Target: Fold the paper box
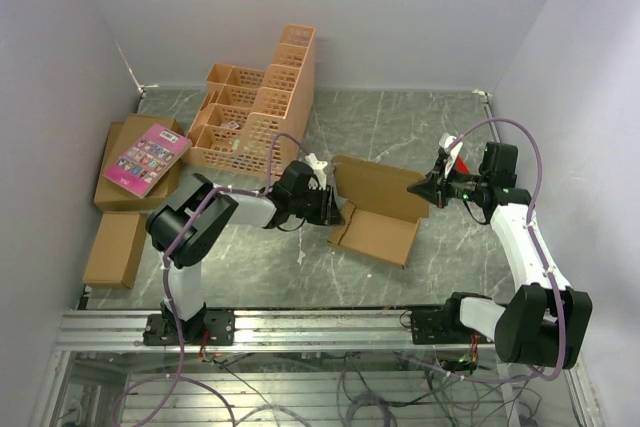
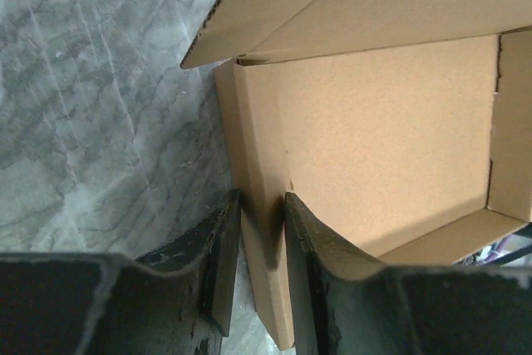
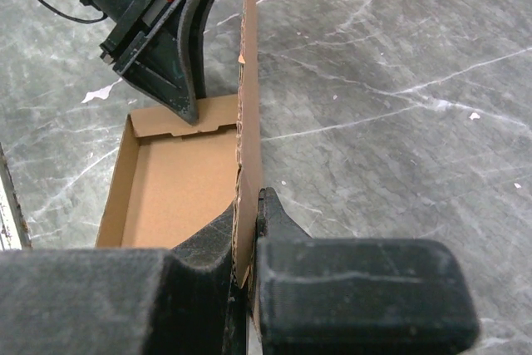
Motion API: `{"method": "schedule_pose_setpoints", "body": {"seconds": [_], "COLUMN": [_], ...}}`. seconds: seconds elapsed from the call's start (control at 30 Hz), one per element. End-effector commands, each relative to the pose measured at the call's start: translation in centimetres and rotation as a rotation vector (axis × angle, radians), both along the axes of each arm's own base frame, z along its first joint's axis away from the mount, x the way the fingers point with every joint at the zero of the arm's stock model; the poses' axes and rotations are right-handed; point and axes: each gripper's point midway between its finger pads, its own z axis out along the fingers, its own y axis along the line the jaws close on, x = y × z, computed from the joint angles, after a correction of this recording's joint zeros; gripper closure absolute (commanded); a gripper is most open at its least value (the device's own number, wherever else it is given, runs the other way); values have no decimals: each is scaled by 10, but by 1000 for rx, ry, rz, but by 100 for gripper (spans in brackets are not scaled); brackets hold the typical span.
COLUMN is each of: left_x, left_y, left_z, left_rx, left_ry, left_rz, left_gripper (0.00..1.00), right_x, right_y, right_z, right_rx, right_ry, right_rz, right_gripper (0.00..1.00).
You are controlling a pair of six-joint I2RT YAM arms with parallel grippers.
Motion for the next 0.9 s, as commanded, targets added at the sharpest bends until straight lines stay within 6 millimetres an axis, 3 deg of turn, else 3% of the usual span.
{"method": "schedule_pose_setpoints", "body": {"seconds": [0.0, 0.23, 0.33, 0.5, 0.67, 0.77, 0.87], "left_x": [4, 7, 10, 22, 36, 41, 46], "left_y": [9, 12, 16, 25, 32, 36, 40], "left_z": [-17, -14, -6, 32, 77, 92, 94], "left_rx": [139, 247, 290, 296, 242, 216, 228], "left_ry": [-27, -89, -133, -262, -396, -451, -482], "left_rz": [23, 42, 61, 152, 282, 329, 347], "left_gripper": [64, 80, 93, 93, 93, 93, 90], "right_x": [-6, -8, -8, -4, 0, 2, 3], "right_y": [8, 10, 11, 19, 33, 41, 46], "right_z": [13, 22, 31, 61, 109, 126, 131], "right_rx": [18, 23, 24, 6, 0, 8, 8], "right_ry": [-42, -69, -91, -176, -295, -336, -358], "right_rz": [38, 46, 53, 75, 114, 133, 140], "right_gripper": [100, 100, 100, 100, 100, 100, 100]}}
